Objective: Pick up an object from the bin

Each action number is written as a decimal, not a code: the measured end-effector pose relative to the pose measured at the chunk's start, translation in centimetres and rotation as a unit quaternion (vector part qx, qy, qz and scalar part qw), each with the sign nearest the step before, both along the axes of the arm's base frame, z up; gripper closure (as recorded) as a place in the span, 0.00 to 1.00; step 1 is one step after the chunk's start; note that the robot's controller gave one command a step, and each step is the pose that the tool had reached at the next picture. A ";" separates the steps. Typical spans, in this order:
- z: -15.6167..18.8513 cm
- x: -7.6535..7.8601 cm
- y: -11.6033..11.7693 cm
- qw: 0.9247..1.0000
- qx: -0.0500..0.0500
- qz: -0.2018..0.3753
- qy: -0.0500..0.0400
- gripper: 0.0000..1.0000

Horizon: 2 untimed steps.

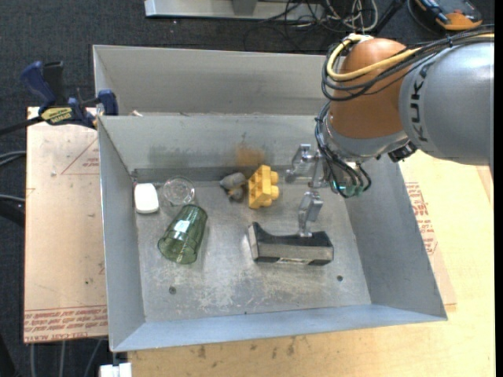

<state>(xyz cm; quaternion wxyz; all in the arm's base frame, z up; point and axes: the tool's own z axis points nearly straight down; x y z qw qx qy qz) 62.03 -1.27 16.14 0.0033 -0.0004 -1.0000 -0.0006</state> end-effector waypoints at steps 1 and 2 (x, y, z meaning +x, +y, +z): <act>0.5 0.2 0.0 1.000 0.000 0.000 -0.004 0.00; -5.4 -2.1 -0.5 1.000 0.000 -0.003 -0.005 0.00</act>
Offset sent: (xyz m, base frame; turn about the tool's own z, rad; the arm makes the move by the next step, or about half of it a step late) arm -0.0358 -0.0095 -0.0914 0.0077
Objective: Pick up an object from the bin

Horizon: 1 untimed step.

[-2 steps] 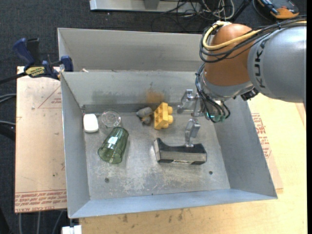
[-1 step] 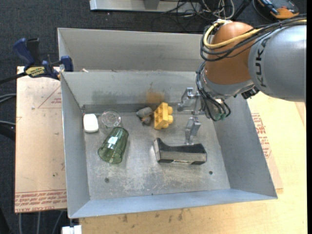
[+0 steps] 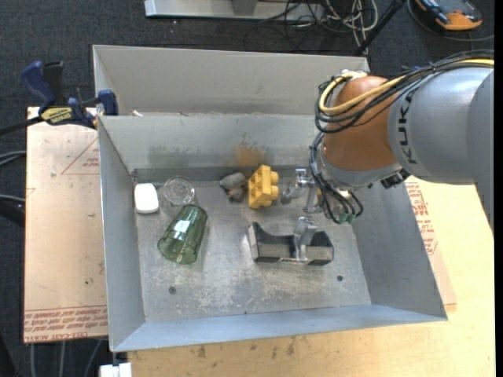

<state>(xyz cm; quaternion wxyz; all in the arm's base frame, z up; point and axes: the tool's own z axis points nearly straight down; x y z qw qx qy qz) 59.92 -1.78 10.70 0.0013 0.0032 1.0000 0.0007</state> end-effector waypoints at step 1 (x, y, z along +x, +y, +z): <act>-0.2 -0.2 0.1 1.000 0.001 0.001 0.003 0.00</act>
Offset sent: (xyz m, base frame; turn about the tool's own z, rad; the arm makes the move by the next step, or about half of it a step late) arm -0.0253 0.0068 0.0016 0.0831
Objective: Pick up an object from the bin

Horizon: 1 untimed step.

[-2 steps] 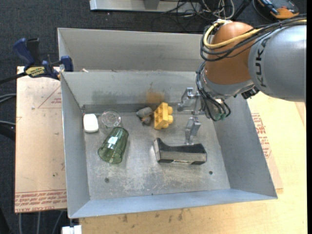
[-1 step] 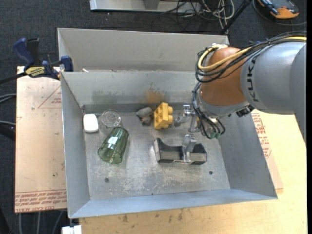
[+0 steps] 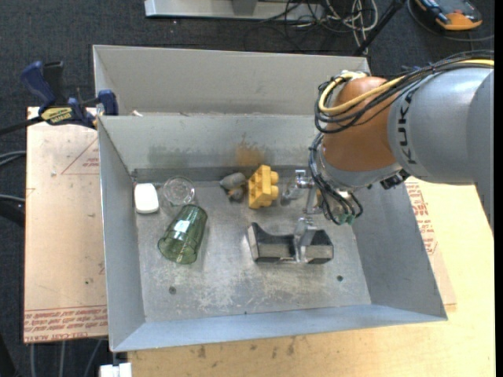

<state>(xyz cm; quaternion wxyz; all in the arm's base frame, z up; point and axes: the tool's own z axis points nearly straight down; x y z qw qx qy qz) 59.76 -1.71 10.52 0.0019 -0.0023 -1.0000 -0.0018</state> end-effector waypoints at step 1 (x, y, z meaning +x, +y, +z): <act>0.2 -2.1 0.5 0.999 -0.001 -0.041 -0.002 0.00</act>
Offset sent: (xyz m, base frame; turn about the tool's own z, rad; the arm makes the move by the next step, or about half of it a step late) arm -0.0195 0.0103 -0.0352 0.0594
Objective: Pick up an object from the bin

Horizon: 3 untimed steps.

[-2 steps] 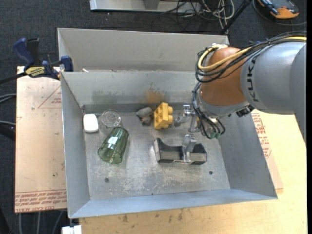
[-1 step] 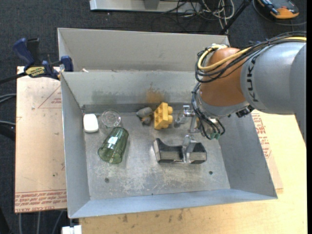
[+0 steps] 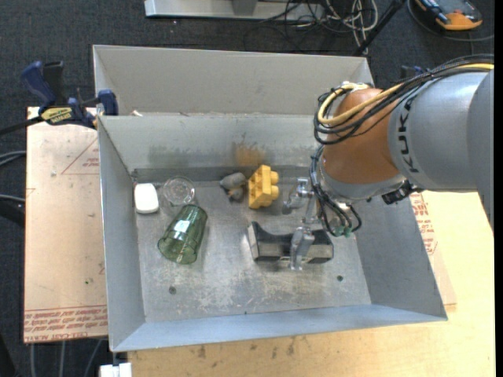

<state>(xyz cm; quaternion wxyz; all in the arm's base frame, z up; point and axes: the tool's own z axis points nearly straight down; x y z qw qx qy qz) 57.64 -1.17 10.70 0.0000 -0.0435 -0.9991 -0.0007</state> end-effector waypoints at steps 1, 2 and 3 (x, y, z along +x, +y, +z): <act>-2.8 0.2 0.4 1.000 0.000 0.007 -0.001 0.00; -2.6 0.0 1.0 0.999 -0.002 -0.045 0.009 1.00; -2.6 0.0 1.0 0.999 -0.002 -0.045 0.009 1.00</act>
Offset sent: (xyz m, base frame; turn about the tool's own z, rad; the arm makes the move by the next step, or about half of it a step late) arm -0.0011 0.0123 -0.0370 0.0938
